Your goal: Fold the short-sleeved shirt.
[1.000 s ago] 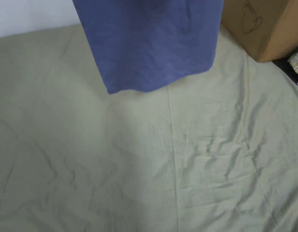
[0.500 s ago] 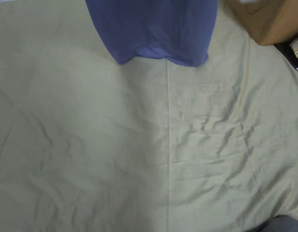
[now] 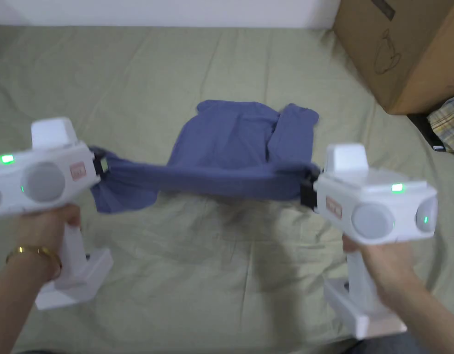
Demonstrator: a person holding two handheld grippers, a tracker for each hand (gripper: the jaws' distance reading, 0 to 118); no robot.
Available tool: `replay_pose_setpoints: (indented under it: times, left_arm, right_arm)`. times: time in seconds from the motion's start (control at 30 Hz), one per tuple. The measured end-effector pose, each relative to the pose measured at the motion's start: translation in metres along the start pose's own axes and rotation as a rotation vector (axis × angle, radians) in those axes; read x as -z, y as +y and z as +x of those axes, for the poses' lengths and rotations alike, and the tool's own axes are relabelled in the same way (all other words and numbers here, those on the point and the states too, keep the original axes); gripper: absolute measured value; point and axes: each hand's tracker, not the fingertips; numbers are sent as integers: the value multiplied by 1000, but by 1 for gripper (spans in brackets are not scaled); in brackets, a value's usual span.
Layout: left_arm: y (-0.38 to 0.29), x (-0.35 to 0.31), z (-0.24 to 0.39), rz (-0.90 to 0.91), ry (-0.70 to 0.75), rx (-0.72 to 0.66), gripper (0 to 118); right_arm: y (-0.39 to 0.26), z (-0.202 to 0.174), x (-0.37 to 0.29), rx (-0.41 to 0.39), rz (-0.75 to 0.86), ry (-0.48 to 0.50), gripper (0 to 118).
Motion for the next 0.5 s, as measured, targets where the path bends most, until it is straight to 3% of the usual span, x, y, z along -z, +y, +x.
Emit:
replay_pose_setpoints:
  times: [0.23,0.5]
  left_arm:
    - [-92,-47,-16,-110,51,70,0]
    - [-136,-83,-31,-202,81,12,0]
  right_arm:
    - [-82,-9,-23,-53,-76,40,4]
    - [-118,-18,-55,-88,-131,82,4]
